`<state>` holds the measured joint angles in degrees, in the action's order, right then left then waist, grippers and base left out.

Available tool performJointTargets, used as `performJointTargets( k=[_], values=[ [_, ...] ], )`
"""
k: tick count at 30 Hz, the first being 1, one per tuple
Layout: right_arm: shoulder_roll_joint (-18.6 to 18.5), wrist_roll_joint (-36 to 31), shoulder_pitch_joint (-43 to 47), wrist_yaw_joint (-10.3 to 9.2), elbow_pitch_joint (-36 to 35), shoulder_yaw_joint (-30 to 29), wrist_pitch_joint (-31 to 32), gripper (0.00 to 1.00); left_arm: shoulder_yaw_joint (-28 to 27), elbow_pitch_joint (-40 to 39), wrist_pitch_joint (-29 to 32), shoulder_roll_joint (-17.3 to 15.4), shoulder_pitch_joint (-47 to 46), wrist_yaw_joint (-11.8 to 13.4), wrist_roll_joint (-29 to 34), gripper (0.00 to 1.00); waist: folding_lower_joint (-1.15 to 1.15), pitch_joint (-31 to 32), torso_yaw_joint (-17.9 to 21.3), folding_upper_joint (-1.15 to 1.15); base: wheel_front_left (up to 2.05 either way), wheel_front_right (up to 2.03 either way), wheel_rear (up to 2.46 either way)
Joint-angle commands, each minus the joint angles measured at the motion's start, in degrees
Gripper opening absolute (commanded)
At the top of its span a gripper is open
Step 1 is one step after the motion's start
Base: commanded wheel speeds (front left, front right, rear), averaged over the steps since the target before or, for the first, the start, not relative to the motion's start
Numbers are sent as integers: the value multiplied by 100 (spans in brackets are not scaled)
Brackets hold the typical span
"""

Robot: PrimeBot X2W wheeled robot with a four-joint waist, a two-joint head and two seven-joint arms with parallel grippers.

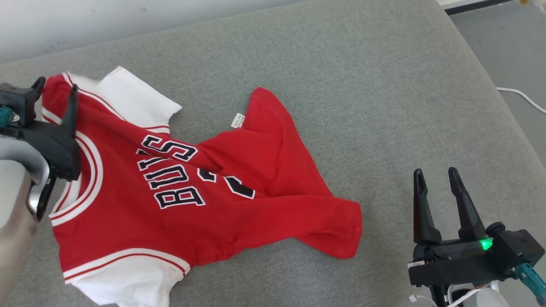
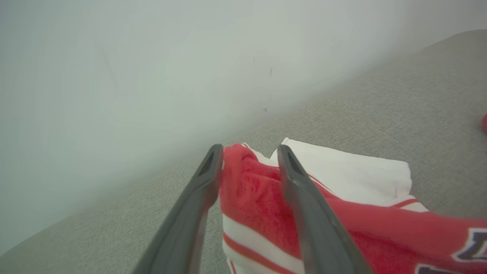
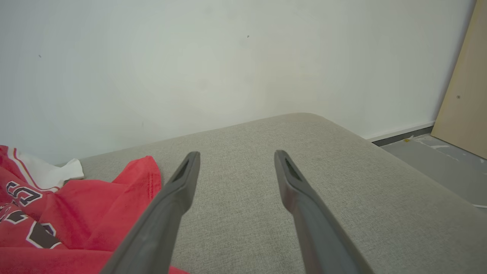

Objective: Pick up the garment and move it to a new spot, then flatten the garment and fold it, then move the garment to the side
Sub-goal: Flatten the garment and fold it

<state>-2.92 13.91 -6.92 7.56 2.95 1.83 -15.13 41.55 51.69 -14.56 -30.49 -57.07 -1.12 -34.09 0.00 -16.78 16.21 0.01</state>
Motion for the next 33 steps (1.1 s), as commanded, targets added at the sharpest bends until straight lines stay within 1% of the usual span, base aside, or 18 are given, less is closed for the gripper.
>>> performJointTargets(
  k=[1,4,7,11,15,17,18,19,20,25,29,30,33],
  values=[
    [6,-47,50,-15,5,10,-2,100,-72,8,-44,3,93,-15,-15,100,0,99,-90,-1,0,0,0],
    [4,-90,96,-15,2,10,-3,100,-279,-232,-66,41,230,-11,-16,100,0,254,-229,-1,0,0,0],
    [4,-147,159,-15,-8,-22,-3,100,-662,-806,-58,27,583,126,74,100,0,435,-406,-1,0,0,0],
    [-15,-189,267,-15,-24,-44,-3,100,-1272,-1752,-58,15,1259,310,217,100,0,669,-670,-1,0,0,0],
    [-54,-207,398,-15,-30,-59,-2,100,-1935,-2671,-59,96,2119,511,446,100,0,882,-937,-1,0,0,0],
    [-70,-213,455,-15,-24,-60,-2,100,-2239,-3064,-59,152,2562,593,561,100,0,969,-1039,-1,0,0,0],
    [-70,-213,455,-15,-24,-60,-2,100,-2239,-3064,-59,152,2562,593,561,100,0,969,-1039,-1,0,0,0],
    [-77,-212,505,-15,-28,-70,-3,100,-2554,-3428,-60,221,3003,669,663,100,0,1036,-1123,-1,0,0,0],
    [-77,-212,505,-15,-28,-70,-3,100,-2554,-3428,-60,221,3003,669,663,100,0,1036,-1123,-1,0,0,0],
    [-88,-220,606,-15,-61,-95,-3,100,-3275,-4312,-60,532,4091,823,978,100,0,1137,-1276,-1,0,0,0],
    [-81,-204,678,-15,-74,-132,-2,100,-3656,-4822,-60,835,4835,905,1346,100,0,1192,-1392,-1,0,0,0],
    [-78,-196,699,-15,-66,-132,-3,100,-3739,-4935,-60,952,4984,915,1384,100,0,1207,-1417,-1,0,0,0],
    [-75,-172,729,-15,-63,-152,-2,100,-3935,-5139,-60,1169,5349,874,1567,100,0,1245,-1510,-1,0,0,0]
  ],
)
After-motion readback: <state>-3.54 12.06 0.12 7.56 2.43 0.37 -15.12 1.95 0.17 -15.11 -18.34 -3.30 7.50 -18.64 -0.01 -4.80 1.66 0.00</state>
